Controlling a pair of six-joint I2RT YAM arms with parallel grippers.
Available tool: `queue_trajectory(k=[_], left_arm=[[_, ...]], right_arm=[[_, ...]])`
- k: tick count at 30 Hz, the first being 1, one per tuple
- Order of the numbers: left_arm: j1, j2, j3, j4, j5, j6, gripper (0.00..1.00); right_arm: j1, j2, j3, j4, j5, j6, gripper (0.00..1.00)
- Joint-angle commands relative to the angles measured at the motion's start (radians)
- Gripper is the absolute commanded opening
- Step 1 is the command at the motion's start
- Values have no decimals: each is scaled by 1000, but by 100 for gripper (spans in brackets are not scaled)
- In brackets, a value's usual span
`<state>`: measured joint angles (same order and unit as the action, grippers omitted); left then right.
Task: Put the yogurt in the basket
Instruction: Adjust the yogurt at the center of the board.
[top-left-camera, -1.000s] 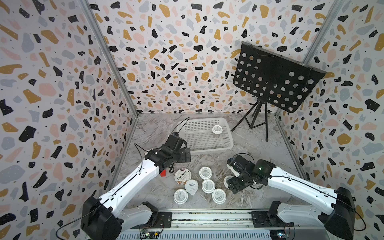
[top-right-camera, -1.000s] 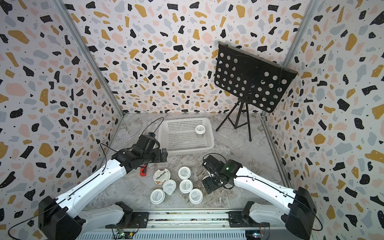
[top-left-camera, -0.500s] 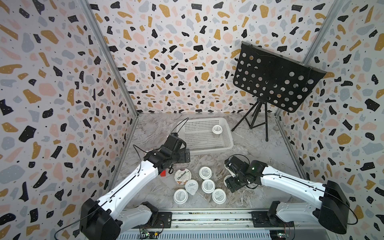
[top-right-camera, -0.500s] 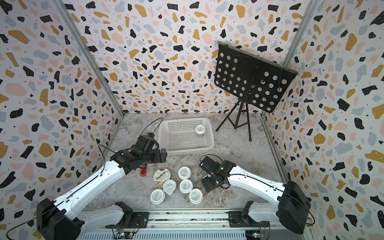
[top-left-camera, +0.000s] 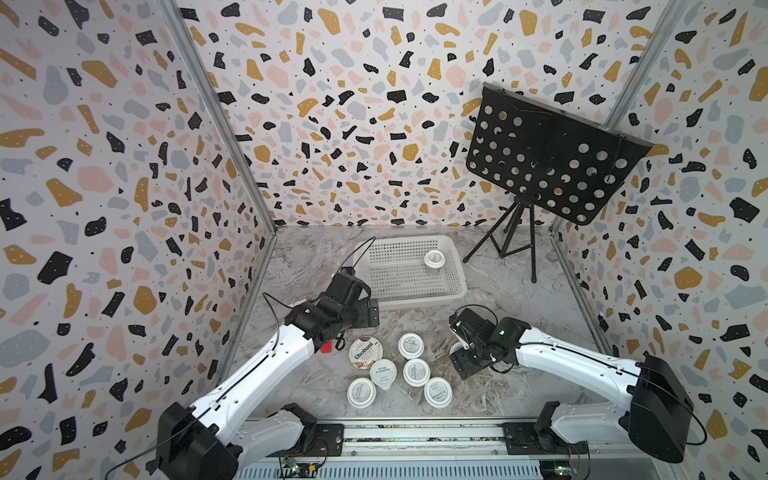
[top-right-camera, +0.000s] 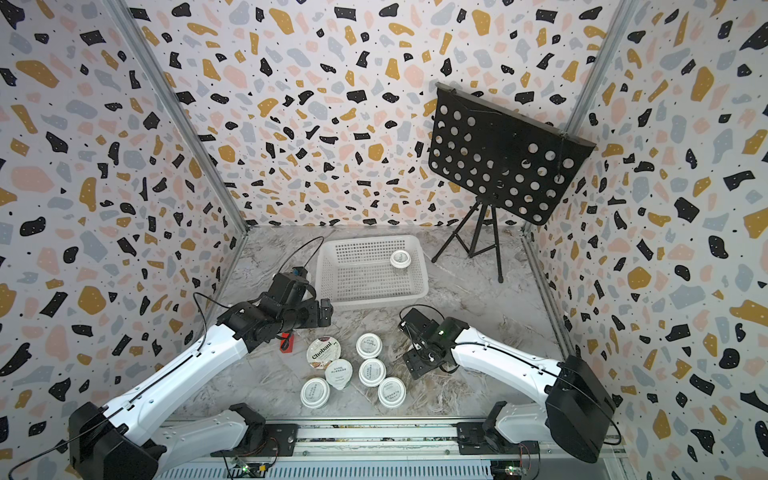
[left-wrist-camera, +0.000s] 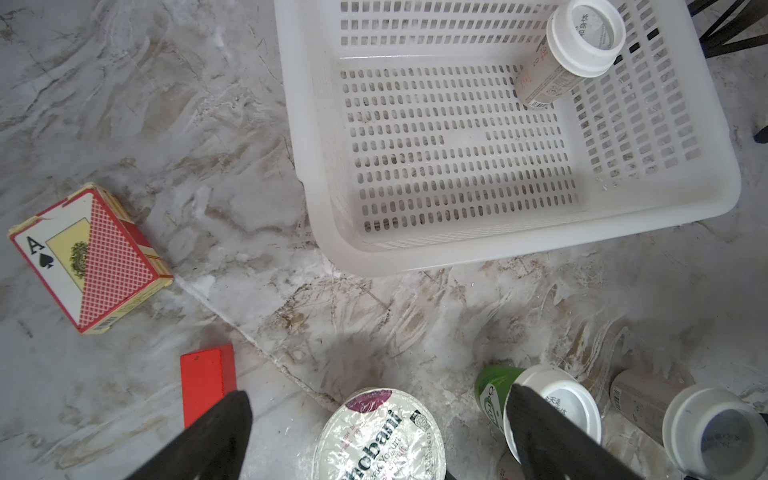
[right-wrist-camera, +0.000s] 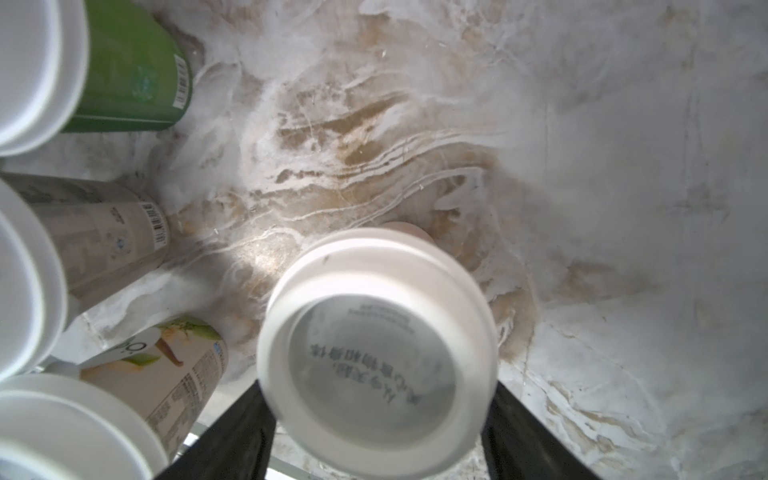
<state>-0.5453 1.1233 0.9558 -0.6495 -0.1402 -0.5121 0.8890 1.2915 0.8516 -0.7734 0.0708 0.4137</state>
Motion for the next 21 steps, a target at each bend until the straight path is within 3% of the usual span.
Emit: queue_trajectory(k=[1,9,15,21], left_arm=[[-4,-11,-8,23,-11,1,100],[-4,-13,-8,22,-9,-3,100],[-4,-26,-15,22,-17,-2,100],[-3,-22,-11,23,-16,-2,100]], right_arm=[[-2,-33,28,-53,28,-18,88],[-10,-47,78,-113,67,4,100],[-10,-31,167,-187,108,122,100],[-12,24,188,-189,105,123,100]])
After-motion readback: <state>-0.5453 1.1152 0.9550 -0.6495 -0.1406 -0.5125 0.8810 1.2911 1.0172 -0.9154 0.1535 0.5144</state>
